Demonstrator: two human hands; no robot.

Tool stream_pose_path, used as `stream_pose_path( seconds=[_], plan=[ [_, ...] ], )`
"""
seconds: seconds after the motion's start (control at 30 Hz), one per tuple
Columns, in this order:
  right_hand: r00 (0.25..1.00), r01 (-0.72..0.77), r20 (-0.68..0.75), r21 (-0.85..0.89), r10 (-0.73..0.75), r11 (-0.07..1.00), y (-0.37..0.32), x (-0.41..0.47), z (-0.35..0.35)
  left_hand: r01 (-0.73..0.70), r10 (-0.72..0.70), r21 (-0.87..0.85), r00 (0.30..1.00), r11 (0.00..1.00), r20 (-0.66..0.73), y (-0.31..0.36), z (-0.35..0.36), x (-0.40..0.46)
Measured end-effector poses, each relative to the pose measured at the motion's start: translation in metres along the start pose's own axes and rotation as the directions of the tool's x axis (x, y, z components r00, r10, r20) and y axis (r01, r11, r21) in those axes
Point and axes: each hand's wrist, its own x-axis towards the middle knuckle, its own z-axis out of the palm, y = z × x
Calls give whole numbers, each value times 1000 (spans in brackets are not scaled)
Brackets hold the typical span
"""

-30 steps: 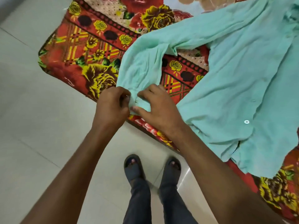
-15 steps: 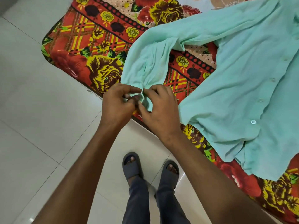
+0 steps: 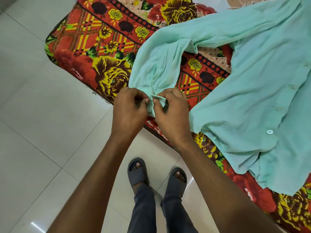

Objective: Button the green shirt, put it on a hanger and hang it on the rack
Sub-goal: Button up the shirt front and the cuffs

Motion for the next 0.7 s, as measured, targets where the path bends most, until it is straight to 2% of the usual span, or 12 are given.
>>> stream_pose_path(
  seconds=[0.17,0.37,0.43,0.57,0.7],
  plan=[
    [999,-37,5,61,37,997,-2,0,0,95,-100,-133,995,987,-29,3,4,-8],
    [1000,-13,21,156,10,988,2,-3,-5,118,-121,-142,993,983,-16,4,5,-8],
    [995,-29,101,208,8,978,3,-3,-12,127,-132,-155,991,980,-22,5,4,-8],
    [963,-173,257,350,83,921,5,6,-26,127,-131,-180,991,976,-10,6,4,-11],
    [923,-119,384,305,-8,945,6,18,-37,102,-103,-209,995,973,4,3,1,-14]
  ],
)
